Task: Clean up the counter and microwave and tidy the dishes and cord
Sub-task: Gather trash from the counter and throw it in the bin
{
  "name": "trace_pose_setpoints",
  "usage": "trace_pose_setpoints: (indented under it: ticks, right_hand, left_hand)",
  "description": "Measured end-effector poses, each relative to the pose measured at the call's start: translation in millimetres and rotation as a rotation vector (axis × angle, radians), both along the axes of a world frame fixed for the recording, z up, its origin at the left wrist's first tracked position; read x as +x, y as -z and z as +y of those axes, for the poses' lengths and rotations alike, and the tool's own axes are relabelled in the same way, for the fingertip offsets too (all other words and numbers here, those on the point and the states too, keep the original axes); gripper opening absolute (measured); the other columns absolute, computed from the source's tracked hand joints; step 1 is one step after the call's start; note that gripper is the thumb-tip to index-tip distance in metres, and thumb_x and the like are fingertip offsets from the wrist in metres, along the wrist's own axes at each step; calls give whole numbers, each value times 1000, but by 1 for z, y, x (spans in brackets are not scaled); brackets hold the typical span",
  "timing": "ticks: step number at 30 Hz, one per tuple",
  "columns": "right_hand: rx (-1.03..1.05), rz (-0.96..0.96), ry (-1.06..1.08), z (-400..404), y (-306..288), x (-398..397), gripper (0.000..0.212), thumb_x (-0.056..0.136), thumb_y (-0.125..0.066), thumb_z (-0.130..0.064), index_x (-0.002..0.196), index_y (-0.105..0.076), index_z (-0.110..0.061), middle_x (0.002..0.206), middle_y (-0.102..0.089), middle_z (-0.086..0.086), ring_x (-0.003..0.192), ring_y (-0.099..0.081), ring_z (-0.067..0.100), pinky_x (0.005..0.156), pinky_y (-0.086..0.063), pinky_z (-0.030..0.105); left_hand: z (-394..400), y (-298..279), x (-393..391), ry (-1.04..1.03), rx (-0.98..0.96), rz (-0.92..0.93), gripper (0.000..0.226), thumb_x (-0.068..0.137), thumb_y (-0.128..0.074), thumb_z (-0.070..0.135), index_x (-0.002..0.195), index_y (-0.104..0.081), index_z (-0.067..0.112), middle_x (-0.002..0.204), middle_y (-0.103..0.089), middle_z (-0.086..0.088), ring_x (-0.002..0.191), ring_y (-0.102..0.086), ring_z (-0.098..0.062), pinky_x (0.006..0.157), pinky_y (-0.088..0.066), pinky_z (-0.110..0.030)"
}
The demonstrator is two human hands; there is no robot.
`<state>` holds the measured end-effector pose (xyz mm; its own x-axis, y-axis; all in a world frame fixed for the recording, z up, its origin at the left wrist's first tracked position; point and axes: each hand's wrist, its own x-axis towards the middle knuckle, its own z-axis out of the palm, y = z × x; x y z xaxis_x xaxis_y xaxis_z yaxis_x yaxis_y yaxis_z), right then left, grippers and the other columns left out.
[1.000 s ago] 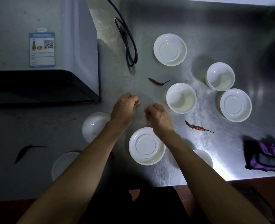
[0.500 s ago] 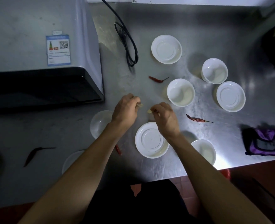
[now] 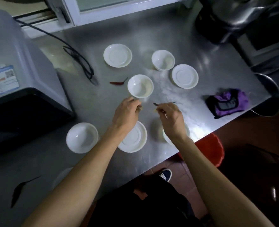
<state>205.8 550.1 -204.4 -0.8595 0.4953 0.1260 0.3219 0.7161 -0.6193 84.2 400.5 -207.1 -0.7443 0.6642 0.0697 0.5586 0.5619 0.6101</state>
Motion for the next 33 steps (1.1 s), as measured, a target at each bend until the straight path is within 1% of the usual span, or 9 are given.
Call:
trace_pose_setpoints:
  ticks: [4,7,11,14,17,19,25,28,33]
  right_hand:
    - [-5,-8,124,37,-7,62,10,91,-64,-6,95,-71,-11,95,-65,5,89,-59,26,76,-50,39]
    - [-7,-7,190,68,-5,120,9,91,-65,-9,95,-71,-13,95,-64,4,90,-58,24,77,-50,41]
    - [-4,-5,273,107,0,207,14,89,-65,-5,95,-73,-16,94,-64,2,88,-58,20,76,-50,35]
    - [7,-36,354,130,4,272,14,87,-67,-5,95,-73,-14,92,-63,4,85,-58,23,74,-49,37]
    - [4,-68,411,147,11,327,11,88,-67,-10,97,-72,-13,95,-64,4,86,-59,24,73,-51,41]
    - [8,-78,455,155,15,357,8,88,-68,-10,95,-72,-13,94,-64,3,84,-58,23,71,-51,41]
    - [-43,-100,570,170,31,413,9,85,-69,-4,90,-73,-11,90,-64,3,84,-58,23,70,-47,33]
    - [-87,-134,604,176,46,426,6,87,-70,-9,91,-73,-12,90,-63,2,85,-57,22,70,-48,36]
    - [-153,-204,623,196,73,434,7,90,-65,-12,93,-72,-13,93,-63,0,89,-57,22,72,-49,39]
  left_hand:
    - [53,-10,48,123,1,16,7,85,-70,4,91,-70,8,91,-63,-7,86,-60,-29,71,-52,-42]
    - [96,-15,95,230,3,31,7,85,-69,4,90,-69,9,94,-63,-7,97,-62,-29,78,-52,-43]
    - [149,-16,169,353,-33,50,7,85,-69,6,88,-69,11,88,-61,-6,86,-58,-29,67,-48,-40]
    - [185,-14,227,461,-61,56,6,85,-70,6,88,-69,10,87,-61,-8,84,-58,-32,72,-50,-43]
    - [216,-9,276,543,-102,60,9,85,-72,8,91,-69,13,88,-60,-5,82,-60,-30,71,-52,-42]
    - [234,-4,303,601,-126,65,10,85,-71,8,94,-69,13,90,-61,-6,85,-60,-29,73,-52,-42]
    - [271,11,356,707,-202,37,11,87,-69,8,97,-68,13,94,-59,-5,92,-59,-25,80,-49,-38]
    - [285,25,367,747,-243,4,11,87,-69,8,96,-67,13,94,-59,-5,94,-59,-27,83,-50,-40]
    - [311,51,368,800,-310,-42,12,87,-68,8,98,-68,12,95,-59,-4,93,-59,-26,81,-51,-40]
